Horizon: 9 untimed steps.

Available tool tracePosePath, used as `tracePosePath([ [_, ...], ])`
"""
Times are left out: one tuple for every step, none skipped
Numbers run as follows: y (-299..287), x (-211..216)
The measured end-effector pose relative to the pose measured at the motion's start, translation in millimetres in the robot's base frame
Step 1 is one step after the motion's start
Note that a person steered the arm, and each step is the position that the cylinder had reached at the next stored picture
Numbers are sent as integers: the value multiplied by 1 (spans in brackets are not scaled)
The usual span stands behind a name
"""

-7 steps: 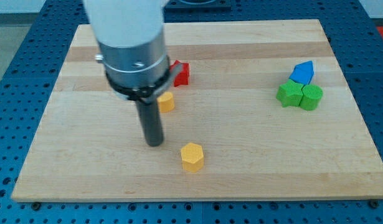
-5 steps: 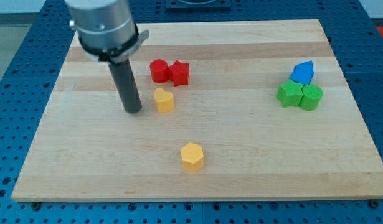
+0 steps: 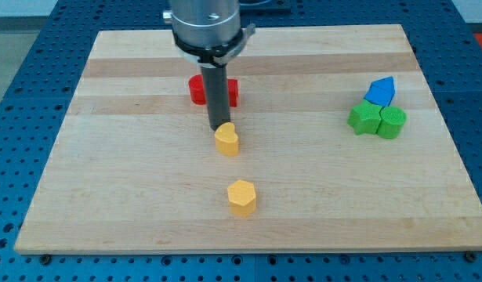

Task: Move the yellow heart above the yellow hexagon

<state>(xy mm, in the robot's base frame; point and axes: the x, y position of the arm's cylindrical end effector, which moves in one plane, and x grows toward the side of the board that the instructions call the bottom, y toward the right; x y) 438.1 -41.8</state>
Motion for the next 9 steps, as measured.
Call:
tracePosePath([
  [10,20],
  [17,38],
  [26,47],
  [31,50],
  [34,58],
  [36,62],
  [60,56],
  [108,55],
  [167,55],
])
